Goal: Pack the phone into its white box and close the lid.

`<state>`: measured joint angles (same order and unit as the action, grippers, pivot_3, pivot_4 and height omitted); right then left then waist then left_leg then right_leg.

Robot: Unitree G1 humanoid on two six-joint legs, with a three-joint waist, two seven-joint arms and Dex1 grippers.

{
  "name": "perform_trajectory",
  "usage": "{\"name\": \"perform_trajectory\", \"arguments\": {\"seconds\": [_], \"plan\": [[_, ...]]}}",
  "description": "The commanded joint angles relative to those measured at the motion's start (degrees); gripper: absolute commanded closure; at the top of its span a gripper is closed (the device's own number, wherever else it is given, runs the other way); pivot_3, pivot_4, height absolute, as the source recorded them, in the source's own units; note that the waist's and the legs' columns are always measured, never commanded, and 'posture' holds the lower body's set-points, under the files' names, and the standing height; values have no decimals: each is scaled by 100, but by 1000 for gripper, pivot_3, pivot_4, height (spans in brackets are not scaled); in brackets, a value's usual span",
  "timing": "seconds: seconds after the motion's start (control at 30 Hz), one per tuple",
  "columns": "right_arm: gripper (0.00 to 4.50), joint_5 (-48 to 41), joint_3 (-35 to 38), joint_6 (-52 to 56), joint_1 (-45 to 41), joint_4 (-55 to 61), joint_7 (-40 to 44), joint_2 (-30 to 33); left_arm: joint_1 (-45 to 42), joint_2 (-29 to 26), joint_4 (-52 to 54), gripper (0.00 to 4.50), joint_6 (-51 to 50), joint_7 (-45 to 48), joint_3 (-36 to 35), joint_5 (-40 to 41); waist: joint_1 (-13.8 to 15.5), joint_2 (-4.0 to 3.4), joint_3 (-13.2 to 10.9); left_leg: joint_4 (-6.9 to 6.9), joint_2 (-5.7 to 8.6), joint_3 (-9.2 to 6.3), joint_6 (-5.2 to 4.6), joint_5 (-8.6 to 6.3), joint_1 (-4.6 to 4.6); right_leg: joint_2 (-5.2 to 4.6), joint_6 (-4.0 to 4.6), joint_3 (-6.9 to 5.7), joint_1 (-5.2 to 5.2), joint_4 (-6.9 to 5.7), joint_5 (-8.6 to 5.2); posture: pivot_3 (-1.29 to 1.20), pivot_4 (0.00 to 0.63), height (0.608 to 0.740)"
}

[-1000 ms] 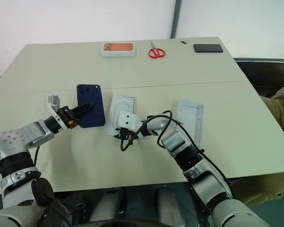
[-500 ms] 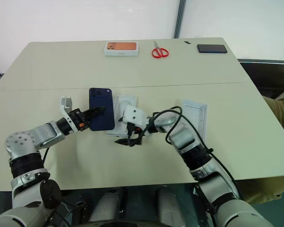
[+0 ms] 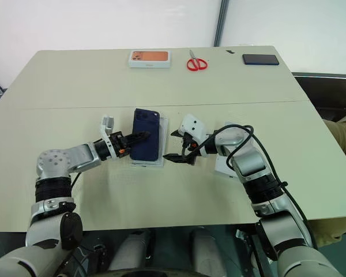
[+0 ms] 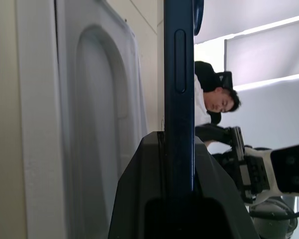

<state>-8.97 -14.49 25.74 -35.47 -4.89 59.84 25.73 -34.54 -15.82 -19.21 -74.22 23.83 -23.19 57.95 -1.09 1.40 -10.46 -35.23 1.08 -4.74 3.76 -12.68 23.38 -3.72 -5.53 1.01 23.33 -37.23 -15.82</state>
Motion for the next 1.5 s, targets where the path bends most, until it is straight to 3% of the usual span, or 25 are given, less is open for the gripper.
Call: {"name": "perform_trajectory", "arguments": {"seconds": [0.03,0.17,1.17,1.5], "plan": [[0,42,31,-197,-84,77,-57,25,-145,-158,-48,2716,121,402,85,-50,-7,0,0,0,0,0,0,0,0,0,0,0,1,0,0,0,150,740],[0,61,43,-226,-99,25,-90,11,-182,-238,-84,726,128,547,252,-213,9,0,0,-1,0,-2,0,0,-1,1,0,-2,-1,-2,0,0,150,740],[0,235,-112,-653,-234,-397,-97,-196,-32,-691,701,726,-150,233,-4,-215,5,-1,0,-6,-1,-4,0,1,-4,2,0,-1,-6,-5,0,0,150,740],[0,167,33,-646,-402,-586,-272,-340,138,-1102,1127,726,-181,389,-77,-161,-11,-1,0,-6,-1,-4,1,1,-5,1,0,0,-5,-8,1,0,150,740]]}}
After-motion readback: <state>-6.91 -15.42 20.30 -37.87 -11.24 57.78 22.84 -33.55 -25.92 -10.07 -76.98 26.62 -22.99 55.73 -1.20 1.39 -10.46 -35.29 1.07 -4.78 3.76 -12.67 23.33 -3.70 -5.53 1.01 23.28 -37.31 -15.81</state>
